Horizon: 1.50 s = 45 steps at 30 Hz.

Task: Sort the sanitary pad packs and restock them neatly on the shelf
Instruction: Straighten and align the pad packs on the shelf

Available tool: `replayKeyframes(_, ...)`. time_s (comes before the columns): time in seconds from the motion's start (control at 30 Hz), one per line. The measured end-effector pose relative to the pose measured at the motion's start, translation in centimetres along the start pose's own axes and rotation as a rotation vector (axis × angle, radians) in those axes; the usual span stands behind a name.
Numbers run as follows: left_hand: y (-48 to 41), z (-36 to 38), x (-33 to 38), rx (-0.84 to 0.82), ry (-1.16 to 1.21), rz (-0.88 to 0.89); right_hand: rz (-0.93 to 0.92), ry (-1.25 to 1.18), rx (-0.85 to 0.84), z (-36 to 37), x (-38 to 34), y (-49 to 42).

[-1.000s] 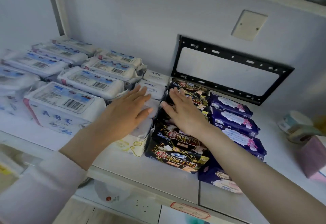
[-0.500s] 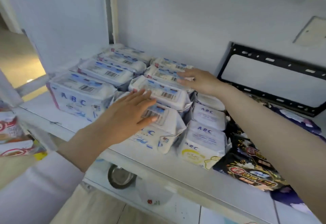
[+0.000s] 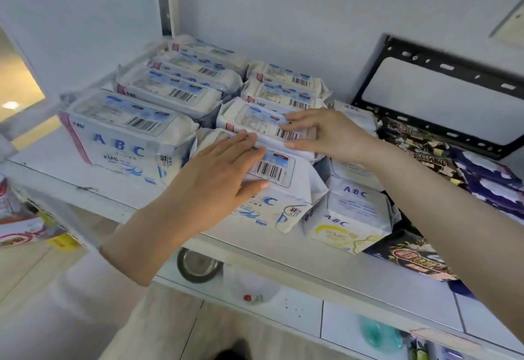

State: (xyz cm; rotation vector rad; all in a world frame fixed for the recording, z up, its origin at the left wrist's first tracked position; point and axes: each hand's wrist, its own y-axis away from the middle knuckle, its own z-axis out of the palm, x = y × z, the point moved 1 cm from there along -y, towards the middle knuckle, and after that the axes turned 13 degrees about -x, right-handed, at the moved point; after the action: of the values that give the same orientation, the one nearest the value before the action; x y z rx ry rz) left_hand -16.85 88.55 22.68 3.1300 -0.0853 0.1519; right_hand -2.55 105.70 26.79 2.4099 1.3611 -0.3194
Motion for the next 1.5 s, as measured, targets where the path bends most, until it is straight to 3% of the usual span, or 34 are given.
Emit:
replayKeyframes(0.23, -0.1, -0.2, -0.2, -0.012, 0.048, 0.038, -0.023, -0.048, -0.046, -0.4, 0.5, 0.0)
replayKeyframes(0.4, -1.5, -2.2, -0.4, 0.018, 0.154, -0.013, 0.041, -0.132, 0.173, -2.8, 3.1, -1.6)
replayKeyframes(0.6, -4.5, -2.4, -0.3, -0.12, 0.17, -0.05, 0.172, 0.016, -0.037, -3.9, 5.7, -4.0)
replayKeyframes(1.03, -4.4, -1.8, -0.3, -0.089, 0.196, -0.055, 0.128, 0.073, 0.042, -3.2, 6.2, -4.2)
replayKeyframes(1.27, -4.3, -2.0, -0.2, -0.097, 0.22, -0.065, 0.134, 0.037, -0.018, -4.0, 6.0, -4.5)
replayKeyframes(1.4, -4.9, -3.4, -0.4, -0.152, 0.255, -0.064, 0.175, -0.105, 0.217, -6.7, 7.0, -6.4)
replayKeyframes(1.5, -6.8, -4.7, -0.6, -0.171, 0.228, -0.072, 0.225, -0.089, 0.117, -7.8, 7.9, -9.1)
